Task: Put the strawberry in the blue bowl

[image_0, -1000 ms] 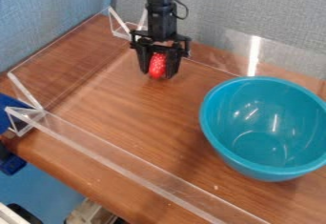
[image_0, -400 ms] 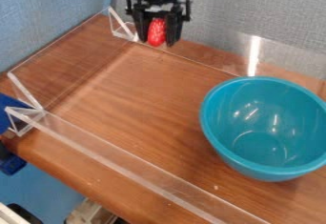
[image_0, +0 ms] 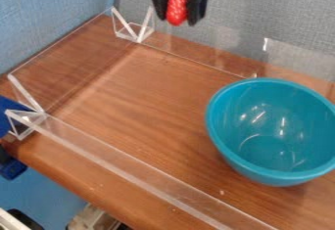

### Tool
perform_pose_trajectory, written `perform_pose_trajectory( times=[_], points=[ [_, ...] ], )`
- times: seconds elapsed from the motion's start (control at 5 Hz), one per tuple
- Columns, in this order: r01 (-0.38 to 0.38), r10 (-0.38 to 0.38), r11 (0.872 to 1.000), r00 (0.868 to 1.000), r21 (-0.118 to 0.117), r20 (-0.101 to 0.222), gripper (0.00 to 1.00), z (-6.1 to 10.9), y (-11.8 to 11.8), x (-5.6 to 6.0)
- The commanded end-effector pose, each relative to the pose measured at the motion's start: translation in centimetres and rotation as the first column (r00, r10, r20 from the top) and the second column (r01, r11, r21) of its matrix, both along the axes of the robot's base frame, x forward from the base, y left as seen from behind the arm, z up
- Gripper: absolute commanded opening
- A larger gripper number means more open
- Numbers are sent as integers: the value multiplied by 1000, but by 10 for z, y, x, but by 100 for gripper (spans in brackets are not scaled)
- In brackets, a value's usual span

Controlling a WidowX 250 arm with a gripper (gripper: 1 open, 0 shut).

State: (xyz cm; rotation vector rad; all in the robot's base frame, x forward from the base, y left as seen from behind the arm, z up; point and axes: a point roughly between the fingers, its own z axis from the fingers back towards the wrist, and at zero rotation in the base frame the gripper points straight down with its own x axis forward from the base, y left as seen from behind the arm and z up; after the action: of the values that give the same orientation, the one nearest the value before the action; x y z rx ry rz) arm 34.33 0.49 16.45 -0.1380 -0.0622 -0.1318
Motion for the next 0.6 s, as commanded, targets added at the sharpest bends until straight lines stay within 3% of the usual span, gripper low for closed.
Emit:
perform_pose_trajectory(
  times=[0.0,0.4],
  points=[
    [97,-97,995,994,-2,45,0,16,-33,-15],
    [233,-233,972,972,4,-11,0,-11,-98,-30]
  ],
)
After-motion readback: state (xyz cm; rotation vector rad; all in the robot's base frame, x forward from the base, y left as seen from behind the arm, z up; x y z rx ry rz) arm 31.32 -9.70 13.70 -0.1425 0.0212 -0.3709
